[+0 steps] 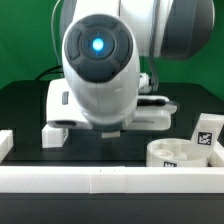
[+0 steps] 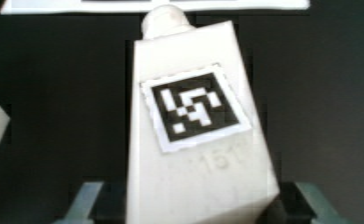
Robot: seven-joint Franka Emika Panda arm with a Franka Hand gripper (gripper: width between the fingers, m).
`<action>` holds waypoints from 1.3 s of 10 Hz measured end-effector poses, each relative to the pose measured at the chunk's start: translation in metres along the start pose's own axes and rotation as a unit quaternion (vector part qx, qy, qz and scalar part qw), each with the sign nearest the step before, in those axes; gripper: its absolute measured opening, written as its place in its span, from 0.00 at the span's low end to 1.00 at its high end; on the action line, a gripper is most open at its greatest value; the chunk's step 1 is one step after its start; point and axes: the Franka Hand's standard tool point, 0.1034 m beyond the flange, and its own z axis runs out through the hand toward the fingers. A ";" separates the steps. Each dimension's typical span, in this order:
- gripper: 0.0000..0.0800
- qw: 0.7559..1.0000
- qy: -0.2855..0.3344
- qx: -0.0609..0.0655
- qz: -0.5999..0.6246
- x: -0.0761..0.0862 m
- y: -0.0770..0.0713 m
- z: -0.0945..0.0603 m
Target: Assemble stool
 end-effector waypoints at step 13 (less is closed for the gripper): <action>0.41 0.953 0.304 -0.004 0.005 0.008 -0.016 -0.080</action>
Offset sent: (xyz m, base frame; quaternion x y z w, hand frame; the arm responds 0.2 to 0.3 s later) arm 0.0000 0.0000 0.0000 0.0000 0.0650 0.0000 0.9979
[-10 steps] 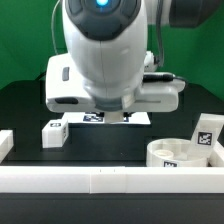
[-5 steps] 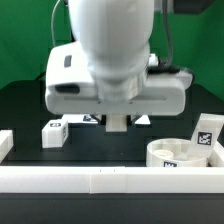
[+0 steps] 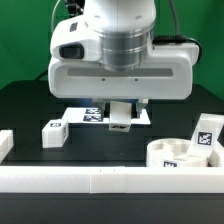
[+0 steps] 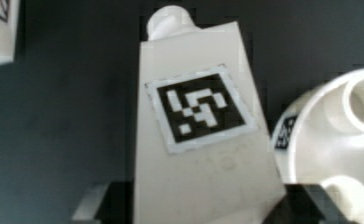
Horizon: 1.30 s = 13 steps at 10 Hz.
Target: Assemble stool
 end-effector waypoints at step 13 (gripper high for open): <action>0.41 0.978 0.202 0.020 0.051 0.008 -0.038 -0.033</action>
Offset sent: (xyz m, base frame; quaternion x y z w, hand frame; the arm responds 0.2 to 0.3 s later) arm 0.0005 0.0168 0.0421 0.0261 0.1504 0.0362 0.9876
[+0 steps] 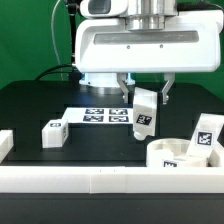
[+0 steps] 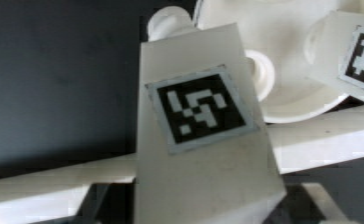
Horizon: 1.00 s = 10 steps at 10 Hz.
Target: Assemble stool
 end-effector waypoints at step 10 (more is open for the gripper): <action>0.41 0.994 0.086 0.055 0.041 0.018 -0.045 -0.010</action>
Offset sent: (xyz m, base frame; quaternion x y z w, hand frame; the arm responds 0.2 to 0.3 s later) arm 0.0255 0.0418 0.0234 0.0561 0.0640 -0.0147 0.9963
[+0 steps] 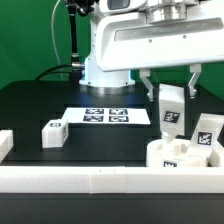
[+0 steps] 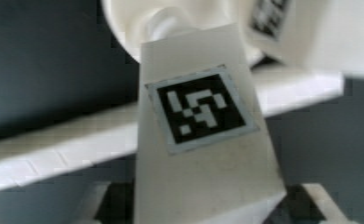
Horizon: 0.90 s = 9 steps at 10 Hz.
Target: Assemble stool
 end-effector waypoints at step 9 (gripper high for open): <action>0.41 0.985 0.169 -0.008 -0.029 -0.001 0.021 -0.001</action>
Offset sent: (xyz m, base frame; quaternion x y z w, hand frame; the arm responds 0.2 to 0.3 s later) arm 0.0000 0.0000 0.0000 0.0000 0.1938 0.0000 0.9810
